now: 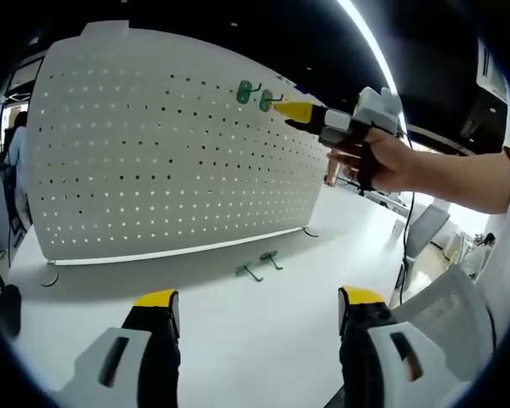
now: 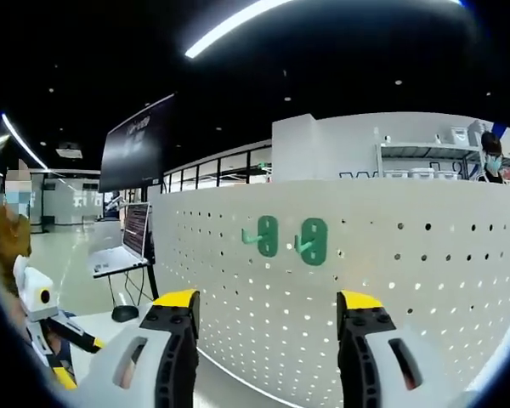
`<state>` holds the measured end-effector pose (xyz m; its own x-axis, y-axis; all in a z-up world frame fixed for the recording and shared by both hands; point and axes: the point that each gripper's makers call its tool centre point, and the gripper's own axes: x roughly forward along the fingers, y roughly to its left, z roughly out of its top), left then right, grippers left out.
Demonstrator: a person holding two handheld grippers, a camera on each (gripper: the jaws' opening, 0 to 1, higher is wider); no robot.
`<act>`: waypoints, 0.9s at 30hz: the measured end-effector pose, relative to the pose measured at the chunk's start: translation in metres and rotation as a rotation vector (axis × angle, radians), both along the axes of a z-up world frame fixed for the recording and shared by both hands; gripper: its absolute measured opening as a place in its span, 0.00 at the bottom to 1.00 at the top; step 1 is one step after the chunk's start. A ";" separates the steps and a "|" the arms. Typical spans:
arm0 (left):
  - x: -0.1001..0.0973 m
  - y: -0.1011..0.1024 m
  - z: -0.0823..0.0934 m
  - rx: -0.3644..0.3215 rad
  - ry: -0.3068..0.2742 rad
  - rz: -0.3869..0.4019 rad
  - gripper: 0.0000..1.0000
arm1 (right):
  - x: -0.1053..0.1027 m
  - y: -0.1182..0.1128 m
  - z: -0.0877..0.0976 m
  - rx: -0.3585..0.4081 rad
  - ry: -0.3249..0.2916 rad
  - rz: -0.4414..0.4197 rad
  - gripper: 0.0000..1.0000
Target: Insert the hook assembly into the mounting plate slot until the hook locks in place.
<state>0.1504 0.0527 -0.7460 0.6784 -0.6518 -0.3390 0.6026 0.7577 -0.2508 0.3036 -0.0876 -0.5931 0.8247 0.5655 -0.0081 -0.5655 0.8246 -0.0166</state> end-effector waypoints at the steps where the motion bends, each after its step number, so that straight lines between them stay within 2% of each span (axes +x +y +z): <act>1: 0.000 0.000 0.000 -0.001 0.000 -0.002 0.79 | -0.002 0.000 -0.002 -0.005 0.002 0.004 0.64; 7: 0.001 -0.003 0.001 0.021 -0.017 -0.014 0.79 | -0.019 -0.008 -0.017 -0.014 0.021 0.016 0.65; 15: 0.000 -0.002 0.000 0.018 -0.014 -0.015 0.80 | -0.044 -0.018 -0.046 -0.021 0.071 0.021 0.66; 27: -0.001 0.000 0.000 0.016 -0.016 -0.011 0.81 | -0.071 -0.032 -0.075 -0.030 0.125 0.017 0.67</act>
<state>0.1499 0.0532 -0.7455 0.6768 -0.6536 -0.3386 0.6148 0.7549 -0.2284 0.2330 -0.1199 -0.6680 0.8065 0.5774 -0.1268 -0.5787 0.8150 0.0306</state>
